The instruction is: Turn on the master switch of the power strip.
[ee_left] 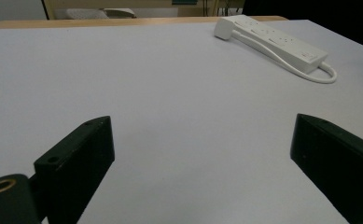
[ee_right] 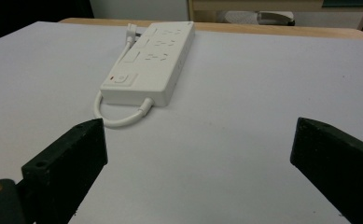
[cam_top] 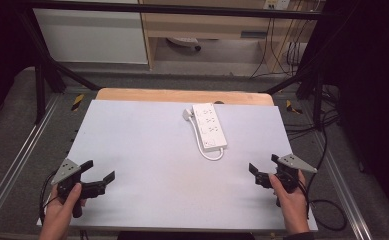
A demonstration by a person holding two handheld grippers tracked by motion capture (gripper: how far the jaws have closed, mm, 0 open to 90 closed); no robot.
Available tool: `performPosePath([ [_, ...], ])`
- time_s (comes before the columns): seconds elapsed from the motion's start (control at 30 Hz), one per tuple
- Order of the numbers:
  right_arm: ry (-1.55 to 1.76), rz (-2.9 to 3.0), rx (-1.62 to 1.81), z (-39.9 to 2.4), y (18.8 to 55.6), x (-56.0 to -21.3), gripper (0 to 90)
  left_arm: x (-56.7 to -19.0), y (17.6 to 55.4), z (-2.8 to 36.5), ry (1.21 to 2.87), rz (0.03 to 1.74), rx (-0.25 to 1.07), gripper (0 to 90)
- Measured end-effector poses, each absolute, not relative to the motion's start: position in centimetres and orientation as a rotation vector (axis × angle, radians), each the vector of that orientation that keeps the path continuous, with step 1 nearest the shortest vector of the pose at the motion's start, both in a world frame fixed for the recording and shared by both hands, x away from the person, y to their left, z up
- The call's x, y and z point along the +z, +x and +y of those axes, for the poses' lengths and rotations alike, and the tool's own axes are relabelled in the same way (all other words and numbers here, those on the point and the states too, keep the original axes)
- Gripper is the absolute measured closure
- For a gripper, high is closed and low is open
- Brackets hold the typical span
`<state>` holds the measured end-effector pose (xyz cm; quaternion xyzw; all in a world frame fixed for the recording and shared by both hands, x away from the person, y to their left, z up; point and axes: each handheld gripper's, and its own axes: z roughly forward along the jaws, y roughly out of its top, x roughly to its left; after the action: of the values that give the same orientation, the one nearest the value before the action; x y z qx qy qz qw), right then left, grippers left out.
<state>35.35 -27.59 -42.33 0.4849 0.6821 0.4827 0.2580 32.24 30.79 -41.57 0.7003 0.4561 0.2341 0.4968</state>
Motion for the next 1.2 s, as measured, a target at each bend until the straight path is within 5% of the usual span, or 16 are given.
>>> performPosePath([
  [0.57,1.298,1.892,1.314,-25.6,38.5,-39.7,3.5,-41.6,32.3,31.0,1.698,1.111,0.564,6.1],
  [0.87,1.338,1.889,1.330,-24.3,40.6,-39.2,10.0,-41.7,32.3,30.9,1.699,1.111,0.564,6.0],
  [1.1,1.350,1.839,1.329,-23.9,41.6,-38.7,25.6,-41.7,32.3,30.9,1.707,1.105,0.561,6.0],
  [1.2,1.346,1.815,1.328,-23.5,42.2,-38.3,42.7,-41.8,32.4,30.8,1.711,1.103,0.553,5.9],
])
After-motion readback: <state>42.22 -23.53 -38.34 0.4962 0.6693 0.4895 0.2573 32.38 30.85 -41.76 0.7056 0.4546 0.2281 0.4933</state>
